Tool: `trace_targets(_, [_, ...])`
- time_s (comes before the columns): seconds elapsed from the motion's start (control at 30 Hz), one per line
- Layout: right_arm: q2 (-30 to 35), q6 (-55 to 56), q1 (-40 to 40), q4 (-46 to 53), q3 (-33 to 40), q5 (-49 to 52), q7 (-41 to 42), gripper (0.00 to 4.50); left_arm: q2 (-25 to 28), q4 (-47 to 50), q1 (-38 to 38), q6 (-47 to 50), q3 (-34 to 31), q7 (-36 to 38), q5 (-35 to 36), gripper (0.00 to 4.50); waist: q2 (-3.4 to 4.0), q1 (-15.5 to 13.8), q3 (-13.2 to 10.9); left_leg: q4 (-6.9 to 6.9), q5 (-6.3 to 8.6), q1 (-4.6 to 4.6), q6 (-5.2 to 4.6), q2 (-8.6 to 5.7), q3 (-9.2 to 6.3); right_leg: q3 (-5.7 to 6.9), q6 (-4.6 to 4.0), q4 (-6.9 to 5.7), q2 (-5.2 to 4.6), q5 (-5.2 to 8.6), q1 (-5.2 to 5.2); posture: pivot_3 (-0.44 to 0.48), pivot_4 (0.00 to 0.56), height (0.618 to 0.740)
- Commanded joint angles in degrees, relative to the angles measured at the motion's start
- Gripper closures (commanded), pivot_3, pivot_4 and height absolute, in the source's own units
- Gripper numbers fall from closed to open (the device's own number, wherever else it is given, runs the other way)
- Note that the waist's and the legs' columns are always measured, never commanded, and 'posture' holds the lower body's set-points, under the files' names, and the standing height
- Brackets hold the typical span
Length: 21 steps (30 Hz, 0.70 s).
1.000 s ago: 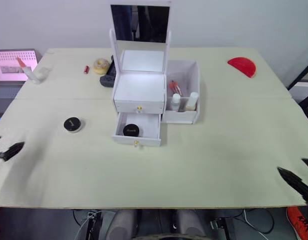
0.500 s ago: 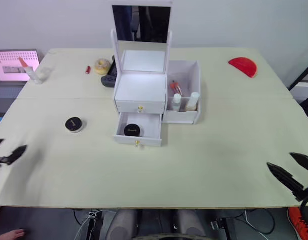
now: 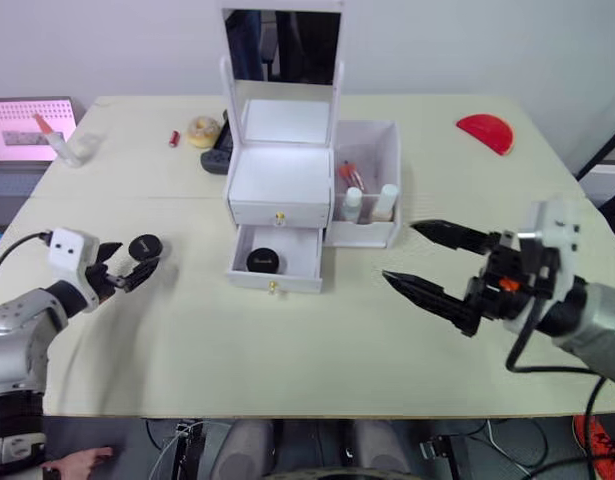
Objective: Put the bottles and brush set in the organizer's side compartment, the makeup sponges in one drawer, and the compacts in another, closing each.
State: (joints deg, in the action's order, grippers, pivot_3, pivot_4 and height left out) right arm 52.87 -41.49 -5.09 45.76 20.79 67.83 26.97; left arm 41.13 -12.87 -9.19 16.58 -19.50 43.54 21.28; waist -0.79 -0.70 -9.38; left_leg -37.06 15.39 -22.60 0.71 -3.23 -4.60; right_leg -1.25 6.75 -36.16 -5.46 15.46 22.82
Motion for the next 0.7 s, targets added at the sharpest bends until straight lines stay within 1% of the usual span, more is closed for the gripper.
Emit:
trace_targets(0.03, [0.5,0.1,-5.3,-1.3,-3.3,-0.4,1.0,0.0,-0.4,-0.9,-2.4,-0.1,1.4,-1.0,-1.3,0.02,-0.01,-0.1,0.0,-0.02,0.0,0.0,0.0,-0.01,-0.02,0.03,0.0,0.0,-0.01,0.0,-0.03,0.0,0.15,0.74])
trace_targets(0.17, [0.9,0.0,-10.0,-4.2,-6.4,-2.7,4.1,0.0,-1.0,-6.6,-6.1,-2.1,3.0,-1.4,-3.2,0.02,-0.02,0.0,0.0,-0.04,0.0,0.0,0.0,-0.02,-0.04,0.05,0.0,-0.02,-0.01,0.0,-0.03,0.0,0.15,0.74])
trace_targets(0.33, [0.5,0.2,-13.7,-7.4,-9.3,-5.6,8.0,0.0,-2.1,-12.9,-9.9,-4.5,3.7,-2.6,-4.8,0.02,-0.02,0.1,0.0,-0.01,0.0,0.03,-0.01,-0.02,-0.03,0.05,0.0,-0.03,0.02,0.0,-0.01,0.0,0.15,0.74])
trace_targets(0.5, [-0.2,0.5,-16.3,-9.6,-11.4,-8.4,11.1,0.0,-2.5,-16.7,-11.2,-5.1,4.5,-1.8,-5.3,0.02,-0.02,0.1,0.0,-0.01,0.0,-0.01,-0.01,-0.02,-0.03,0.05,0.01,-0.05,0.02,-0.01,0.05,0.0,0.15,0.74])
trace_targets(0.7, [-0.8,0.1,-17.0,-9.9,-11.5,-9.7,12.0,0.0,-3.1,-18.2,-11.7,-4.7,4.6,-0.7,-4.8,0.02,-0.02,0.1,0.0,-0.02,0.0,0.0,0.0,-0.02,-0.03,0.03,0.01,-0.07,0.01,-0.01,0.04,0.0,0.15,0.74])
